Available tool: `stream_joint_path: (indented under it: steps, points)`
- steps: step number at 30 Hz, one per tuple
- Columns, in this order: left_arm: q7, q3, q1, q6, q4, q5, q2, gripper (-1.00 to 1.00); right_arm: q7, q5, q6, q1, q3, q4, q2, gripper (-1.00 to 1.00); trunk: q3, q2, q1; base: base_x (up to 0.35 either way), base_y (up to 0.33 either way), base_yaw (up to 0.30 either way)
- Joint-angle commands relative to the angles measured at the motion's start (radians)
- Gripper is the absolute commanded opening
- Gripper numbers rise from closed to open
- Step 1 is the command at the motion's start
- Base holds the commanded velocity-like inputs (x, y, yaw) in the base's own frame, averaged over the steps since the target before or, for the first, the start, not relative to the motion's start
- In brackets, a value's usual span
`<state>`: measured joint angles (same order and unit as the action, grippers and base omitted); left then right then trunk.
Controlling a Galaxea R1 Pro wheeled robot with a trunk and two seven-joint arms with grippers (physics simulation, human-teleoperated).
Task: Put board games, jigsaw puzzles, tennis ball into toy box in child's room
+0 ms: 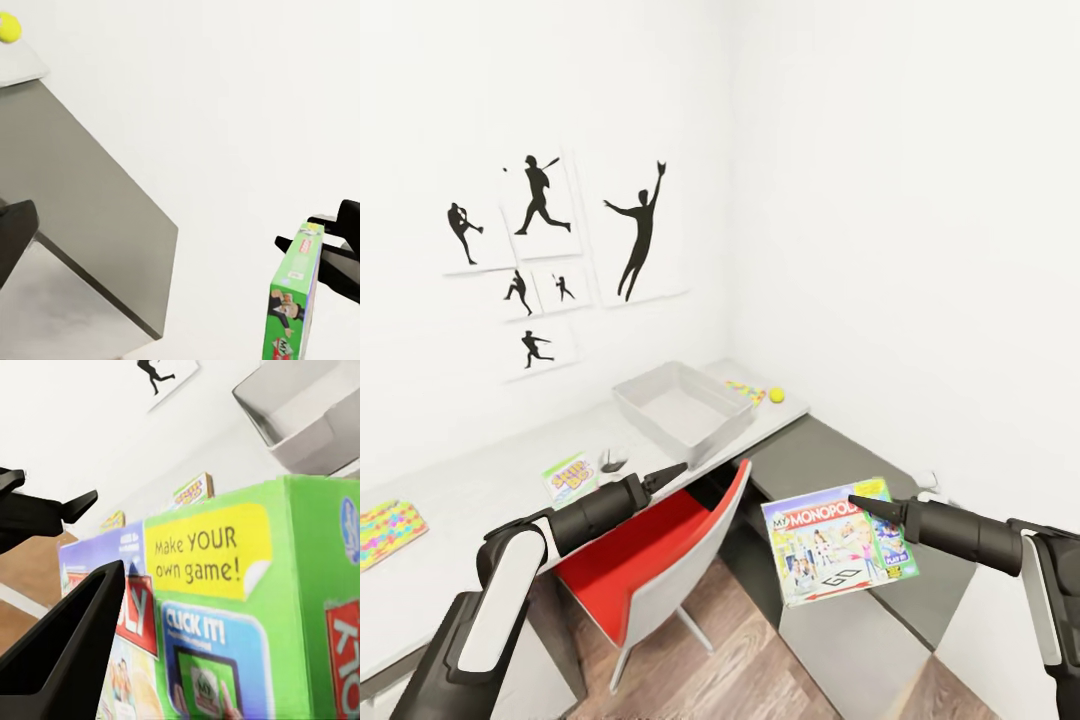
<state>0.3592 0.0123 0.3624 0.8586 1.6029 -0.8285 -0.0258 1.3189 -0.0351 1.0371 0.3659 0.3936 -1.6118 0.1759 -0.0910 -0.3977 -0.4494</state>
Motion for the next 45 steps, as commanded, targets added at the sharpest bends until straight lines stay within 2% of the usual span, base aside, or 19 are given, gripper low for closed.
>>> stream_joint_path:
  steps: [1,10,17,20,21,23,37,45]
  points:
    - [0.002,0.001,0.001,0.003,0.000,0.000,0.000,1.00,0.001,-0.004,0.010,0.001,0.001,0.000,0.001,-1.00,-0.002,-0.002,-0.001,0.000,0.000,0.270]
    - [0.000,0.001,0.001,0.001,-0.001,0.002,0.000,1.00,0.009,-0.012,0.010,0.000,0.001,0.000,0.005,-1.00,-0.002,-0.002,-0.001,0.036,0.000,0.271]
    - [0.000,0.002,0.001,-0.002,-0.001,0.002,0.000,1.00,0.042,-0.023,0.010,-0.001,0.002,0.000,0.010,-1.00,-0.002,-0.002,-0.001,0.224,0.000,0.184]
    - [0.000,0.002,0.000,-0.004,-0.001,0.002,0.000,1.00,0.057,-0.030,0.010,-0.003,0.002,0.000,0.026,-1.00,-0.002,-0.002,-0.001,0.225,0.000,0.073]
    - [0.000,0.002,0.000,-0.006,-0.001,0.002,0.000,1.00,0.067,-0.045,0.010,-0.003,0.002,0.000,0.043,-1.00,-0.002,-0.002,-0.001,0.076,0.000,0.023]
    - [0.000,0.002,-0.001,-0.007,-0.001,0.002,0.000,1.00,0.070,-0.051,0.010,-0.003,0.002,0.000,0.046,-1.00,-0.002,-0.002,-0.001,0.054,0.000,0.017]
    - [0.000,0.000,-0.002,-0.007,-0.001,0.003,0.000,1.00,0.074,-0.073,0.010,-0.009,0.002,0.000,0.053,-1.00,-0.002,-0.002,-0.001,0.023,-0.003,0.004]
    - [-0.001,0.000,-0.002,-0.007,-0.002,0.005,0.000,1.00,0.074,-0.075,0.010,-0.011,0.002,0.000,0.053,-1.00,-0.002,-0.002,-0.001,0.193,-0.119,0.000]
